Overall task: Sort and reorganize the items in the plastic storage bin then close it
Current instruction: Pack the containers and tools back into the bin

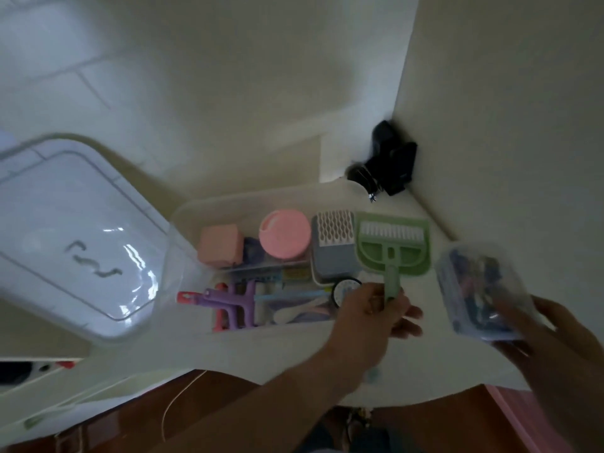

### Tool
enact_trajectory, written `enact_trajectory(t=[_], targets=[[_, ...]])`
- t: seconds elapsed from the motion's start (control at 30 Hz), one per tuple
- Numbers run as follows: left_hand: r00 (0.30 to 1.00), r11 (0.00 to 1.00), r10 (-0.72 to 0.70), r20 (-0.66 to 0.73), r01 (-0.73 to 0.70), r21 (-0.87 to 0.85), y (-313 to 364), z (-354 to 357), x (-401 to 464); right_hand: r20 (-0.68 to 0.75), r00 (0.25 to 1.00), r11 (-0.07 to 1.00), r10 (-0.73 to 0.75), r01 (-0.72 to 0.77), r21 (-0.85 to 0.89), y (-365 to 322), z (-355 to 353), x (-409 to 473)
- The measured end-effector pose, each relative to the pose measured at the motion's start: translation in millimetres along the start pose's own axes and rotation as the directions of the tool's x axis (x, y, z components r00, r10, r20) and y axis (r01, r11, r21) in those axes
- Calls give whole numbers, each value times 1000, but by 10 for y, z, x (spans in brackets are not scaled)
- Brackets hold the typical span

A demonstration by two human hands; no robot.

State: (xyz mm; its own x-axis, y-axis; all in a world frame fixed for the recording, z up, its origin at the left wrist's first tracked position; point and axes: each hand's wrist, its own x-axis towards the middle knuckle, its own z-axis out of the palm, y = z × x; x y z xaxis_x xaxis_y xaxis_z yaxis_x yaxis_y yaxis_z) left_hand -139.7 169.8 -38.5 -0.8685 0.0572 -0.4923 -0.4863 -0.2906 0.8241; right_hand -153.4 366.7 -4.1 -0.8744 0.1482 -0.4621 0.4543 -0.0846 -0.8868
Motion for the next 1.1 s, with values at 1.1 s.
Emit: enact_trajectory(t=[1.1], targets=[[881,-195,-462,-99,8,981,-12,-2460,526,-32,994,992,104,-106,-68,305,1367,-174]])
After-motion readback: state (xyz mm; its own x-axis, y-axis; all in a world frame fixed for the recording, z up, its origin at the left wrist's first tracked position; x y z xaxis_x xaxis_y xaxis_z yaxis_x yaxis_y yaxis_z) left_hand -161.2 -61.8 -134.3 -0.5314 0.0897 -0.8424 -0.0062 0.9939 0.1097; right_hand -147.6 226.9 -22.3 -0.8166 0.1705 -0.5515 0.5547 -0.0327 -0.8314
